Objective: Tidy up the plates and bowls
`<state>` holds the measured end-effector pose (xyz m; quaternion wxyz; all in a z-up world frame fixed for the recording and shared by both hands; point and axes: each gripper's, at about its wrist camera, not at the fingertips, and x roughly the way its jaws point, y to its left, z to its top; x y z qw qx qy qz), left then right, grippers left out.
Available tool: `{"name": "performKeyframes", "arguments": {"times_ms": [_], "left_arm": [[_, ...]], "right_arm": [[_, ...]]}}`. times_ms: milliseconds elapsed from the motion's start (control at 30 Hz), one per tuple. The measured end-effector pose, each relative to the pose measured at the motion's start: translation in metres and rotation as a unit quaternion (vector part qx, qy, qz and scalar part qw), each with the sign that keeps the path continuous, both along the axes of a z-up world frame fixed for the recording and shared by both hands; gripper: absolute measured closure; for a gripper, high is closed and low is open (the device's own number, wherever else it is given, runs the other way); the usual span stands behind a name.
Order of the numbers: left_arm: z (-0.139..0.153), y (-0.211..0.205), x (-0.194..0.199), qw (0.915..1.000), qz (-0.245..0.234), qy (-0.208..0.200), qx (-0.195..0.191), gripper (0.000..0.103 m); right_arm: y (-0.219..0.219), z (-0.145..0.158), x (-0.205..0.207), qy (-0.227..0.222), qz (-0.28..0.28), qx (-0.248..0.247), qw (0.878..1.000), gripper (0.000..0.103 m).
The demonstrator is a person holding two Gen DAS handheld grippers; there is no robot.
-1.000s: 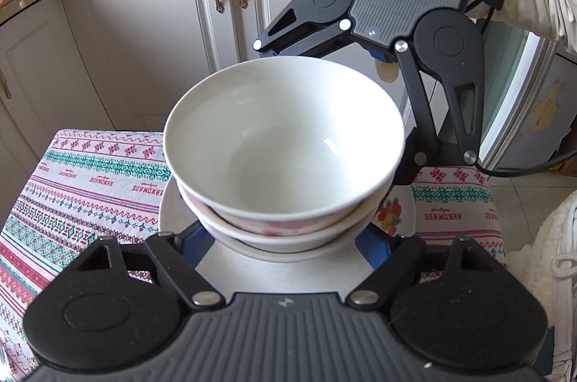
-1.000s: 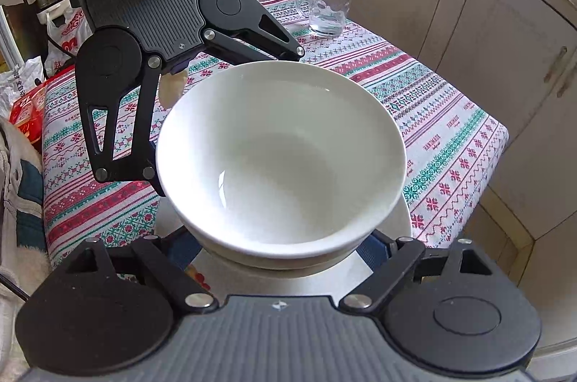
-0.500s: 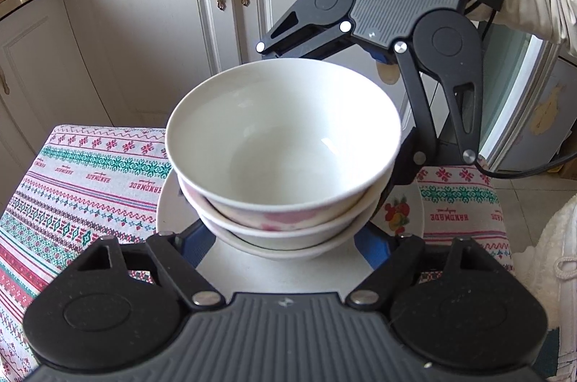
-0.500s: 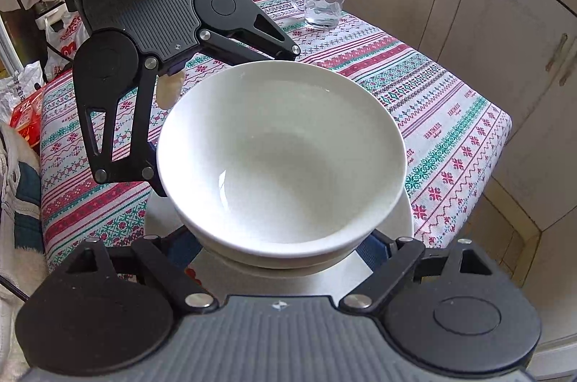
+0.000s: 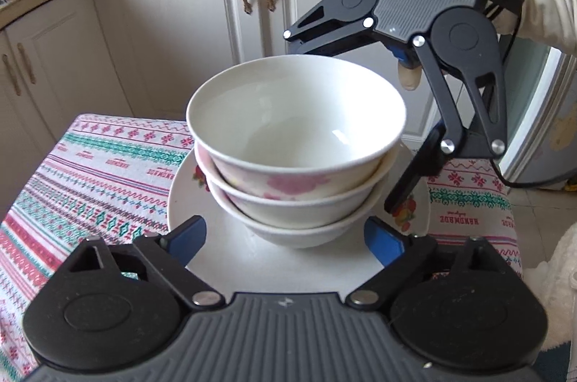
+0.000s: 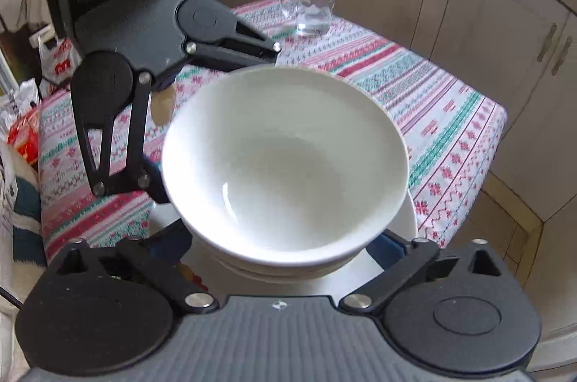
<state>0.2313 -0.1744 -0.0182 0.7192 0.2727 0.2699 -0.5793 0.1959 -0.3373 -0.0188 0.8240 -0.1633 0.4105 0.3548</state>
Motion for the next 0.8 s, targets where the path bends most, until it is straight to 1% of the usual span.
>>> {"name": "performKeyframes", "arguments": {"times_ms": [133, 267, 333, 400, 433, 533, 600, 667, 733, 800], "left_arm": [[0.006, 0.014, -0.016, 0.9992, 0.025, -0.029, -0.014, 0.006], [0.012, 0.03, -0.035, 0.9968, 0.062, -0.04, -0.032, 0.004], [0.016, 0.039, -0.045, 0.9941, 0.087, -0.049, -0.043, 0.004], [0.019, 0.047, -0.057, 0.9902, 0.114, -0.056, -0.059, 0.003], [0.021, 0.051, -0.063, 0.9865, 0.133, -0.064, -0.07, 0.002], [0.028, 0.061, -0.081, 0.97, 0.204, -0.086, -0.101, 0.001], [0.032, 0.066, -0.093, 0.957, 0.25, -0.092, -0.116, 0.001], [0.036, 0.072, -0.103, 0.9433, 0.292, -0.085, -0.134, 0.001], [0.041, 0.077, -0.11, 0.9345, 0.32, -0.069, -0.139, 0.001], [0.046, 0.083, -0.117, 0.9263, 0.345, -0.056, -0.141, 0.001]], "right_arm": [[0.002, 0.004, -0.008, -0.003, -0.019, -0.012, 1.0, 0.0], [0.007, 0.009, -0.025, -0.011, -0.05, -0.028, 0.998, 0.0], [0.012, 0.014, -0.038, -0.022, -0.071, -0.038, 0.997, 0.0], [0.018, 0.019, -0.05, -0.036, -0.105, -0.051, 0.993, 0.0], [0.022, 0.021, -0.057, -0.042, -0.127, -0.055, 0.989, 0.0], [0.029, 0.026, -0.076, -0.056, -0.206, -0.055, 0.975, 0.0], [0.033, 0.026, -0.087, -0.065, -0.274, -0.05, 0.958, 0.0], [0.037, 0.026, -0.099, -0.062, -0.331, -0.028, 0.941, 0.0], [0.04, 0.027, -0.112, -0.061, -0.378, 0.001, 0.924, 0.0], [0.045, 0.029, -0.126, -0.058, -0.409, 0.02, 0.91, 0.0]]}}
